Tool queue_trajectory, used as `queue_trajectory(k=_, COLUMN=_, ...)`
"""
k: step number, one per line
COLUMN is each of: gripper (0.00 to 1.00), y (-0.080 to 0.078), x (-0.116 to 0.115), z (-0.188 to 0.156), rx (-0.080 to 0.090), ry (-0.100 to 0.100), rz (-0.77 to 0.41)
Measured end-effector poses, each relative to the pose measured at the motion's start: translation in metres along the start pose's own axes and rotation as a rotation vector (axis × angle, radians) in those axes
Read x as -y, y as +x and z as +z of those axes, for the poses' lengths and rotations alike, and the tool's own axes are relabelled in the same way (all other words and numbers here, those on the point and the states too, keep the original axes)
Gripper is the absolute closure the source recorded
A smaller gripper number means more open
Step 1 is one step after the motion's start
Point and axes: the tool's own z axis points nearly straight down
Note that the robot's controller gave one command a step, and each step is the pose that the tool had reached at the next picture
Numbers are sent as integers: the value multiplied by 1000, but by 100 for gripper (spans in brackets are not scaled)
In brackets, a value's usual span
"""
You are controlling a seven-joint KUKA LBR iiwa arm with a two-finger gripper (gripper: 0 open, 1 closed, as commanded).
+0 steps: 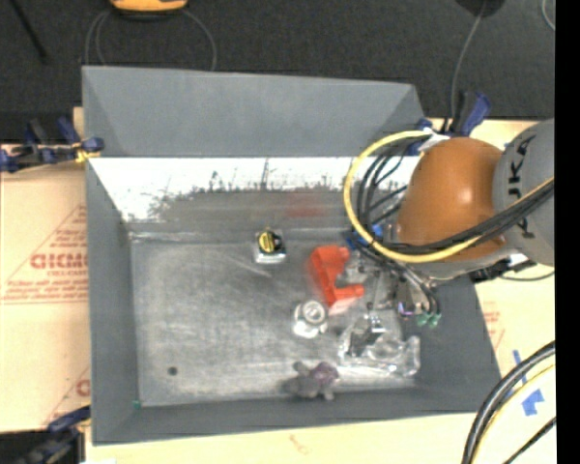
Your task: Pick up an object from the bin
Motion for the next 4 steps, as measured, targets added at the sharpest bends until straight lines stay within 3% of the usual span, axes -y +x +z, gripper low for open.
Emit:
queue_trajectory(k=1, gripper=0, y=-65, x=12, z=61, rx=8, ry=-2, rz=72)
queue_trajectory(k=2, gripper=0, y=-104, x=25, z=72, rx=22, ry=3, rz=-250)
queue_trajectory(k=3, gripper=100, y=-104, x=26, z=71, rx=21, ry=3, rz=-248)
queue_trajectory(k=4, gripper=100, y=-115, x=10, z=-88, rx=13, ry=3, rz=-457)
